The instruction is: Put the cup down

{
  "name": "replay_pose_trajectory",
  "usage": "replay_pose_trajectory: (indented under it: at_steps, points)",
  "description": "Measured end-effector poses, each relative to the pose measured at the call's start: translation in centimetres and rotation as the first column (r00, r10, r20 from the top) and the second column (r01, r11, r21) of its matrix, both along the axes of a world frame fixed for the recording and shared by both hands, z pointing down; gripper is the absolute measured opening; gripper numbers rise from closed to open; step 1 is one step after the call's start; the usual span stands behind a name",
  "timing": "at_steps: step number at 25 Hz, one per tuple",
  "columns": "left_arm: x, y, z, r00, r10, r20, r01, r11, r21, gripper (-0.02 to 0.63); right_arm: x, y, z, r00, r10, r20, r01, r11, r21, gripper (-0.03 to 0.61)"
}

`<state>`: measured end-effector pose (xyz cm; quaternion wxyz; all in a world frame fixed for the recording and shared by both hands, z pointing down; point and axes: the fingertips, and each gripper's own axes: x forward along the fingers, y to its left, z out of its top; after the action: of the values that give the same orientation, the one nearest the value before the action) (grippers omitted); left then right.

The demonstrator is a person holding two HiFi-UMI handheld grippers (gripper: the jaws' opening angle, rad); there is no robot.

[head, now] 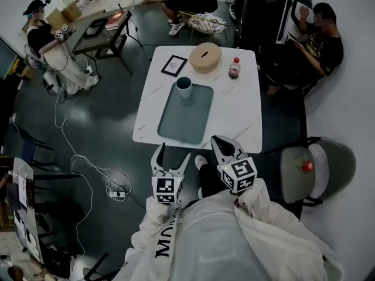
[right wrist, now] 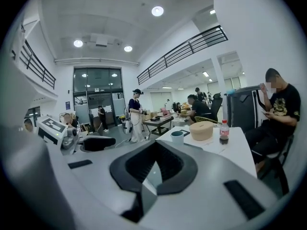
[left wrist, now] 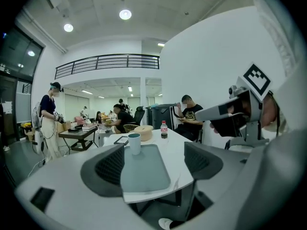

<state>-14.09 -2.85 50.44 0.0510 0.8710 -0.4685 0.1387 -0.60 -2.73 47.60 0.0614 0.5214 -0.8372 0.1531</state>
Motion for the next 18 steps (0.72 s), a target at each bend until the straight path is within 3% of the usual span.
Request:
replay_pose_trajectory:
  at_steps: [7,11,14,18]
  points:
    - [0.7,3.2,-3.3,0.999,0.006,-0.035,-0.004,0.998,0.07,0.305,-1.1,3.4,-1.8,1.0,-0.007,0.02,0.007,1.0,0.018,0.006]
    - [1.1,4.6,-4.1,1.0,0.009,-0.017,-0.008,0.996,0.087,0.281,-1.0,4.6,-2.2,1.0,-0.017,0.025,0.017,1.0,0.015,0.006]
    - [1.1,5.3,-4.5,1.0,0.002,-0.006,-0.001,0.996,0.094,0.237,-0.7,4.9,-3.1,0.999,-0.011,0.036,0.009,0.999,0.045,0.006]
    - [0.7,5.2,-5.0,0.998,-0.039,-0.052,0.043,0.995,0.095,0.148,-0.2,4.7,-3.7,0.999,0.001,0.042,-0.003,0.999,0.054,0.006]
